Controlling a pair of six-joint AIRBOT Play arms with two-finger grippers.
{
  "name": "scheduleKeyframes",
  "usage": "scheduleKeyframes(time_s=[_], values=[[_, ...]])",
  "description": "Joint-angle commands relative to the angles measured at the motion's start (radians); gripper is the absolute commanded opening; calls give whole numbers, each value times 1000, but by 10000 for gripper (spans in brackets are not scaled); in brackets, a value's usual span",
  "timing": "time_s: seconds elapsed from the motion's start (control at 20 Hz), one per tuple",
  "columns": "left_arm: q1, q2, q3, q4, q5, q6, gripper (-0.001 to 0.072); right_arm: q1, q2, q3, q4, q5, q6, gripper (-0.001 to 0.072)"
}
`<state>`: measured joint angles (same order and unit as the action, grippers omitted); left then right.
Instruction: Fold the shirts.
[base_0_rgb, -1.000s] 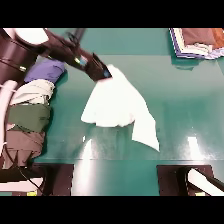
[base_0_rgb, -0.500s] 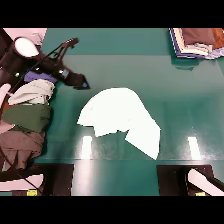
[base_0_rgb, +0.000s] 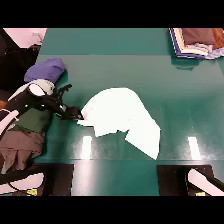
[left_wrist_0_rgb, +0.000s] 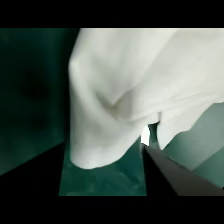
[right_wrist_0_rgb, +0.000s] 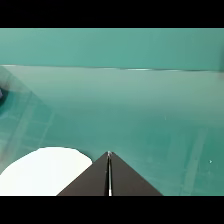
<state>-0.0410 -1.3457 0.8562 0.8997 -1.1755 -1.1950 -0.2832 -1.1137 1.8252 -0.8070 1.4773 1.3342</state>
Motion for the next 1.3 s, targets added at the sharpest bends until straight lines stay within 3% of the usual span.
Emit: scheduleKeyframes(time_s=[0.0,0.05,0.1,0.15,0.4,0.45,0.5,0.55,0.6,0.8,1.05,1.1,1.2,1.25], values=[[-6,2,-63,-57,80,24,537,1,-1,1,0,3,0,14],[-19,2,-63,-63,86,24,405,1,0,-4,0,8,0,14],[-32,2,-63,-63,95,24,161,1,0,-22,0,15,0,14],[-43,3,-63,-63,108,24,25,1,0,-52,0,24,0,14],[-17,35,79,-38,44,17,23,2,24,-409,-70,75,0,14],[-12,54,127,-23,30,16,24,4,30,-508,-88,68,-1,59],[-12,69,166,-16,24,17,24,14,28,-620,-82,66,-19,333],[-12,82,201,-16,21,17,24,29,21,-721,-82,58,-30,503],[-13,89,227,-17,20,16,24,59,7,-824,-74,42,-68,503],[-12,92,250,-16,23,16,24,286,-74,-1065,-76,-100,-187,503],[-12,92,250,-16,22,16,24,521,-216,-1053,-84,-206,-203,478],[-12,92,250,-16,21,16,24,545,-241,-1032,-87,-201,-204,388],[-12,92,250,-16,10,16,24,569,-267,-983,-88,-192,-219,98],[-12,92,250,-14,3,16,24,568,-269,-953,-88,-190,-219,13]])
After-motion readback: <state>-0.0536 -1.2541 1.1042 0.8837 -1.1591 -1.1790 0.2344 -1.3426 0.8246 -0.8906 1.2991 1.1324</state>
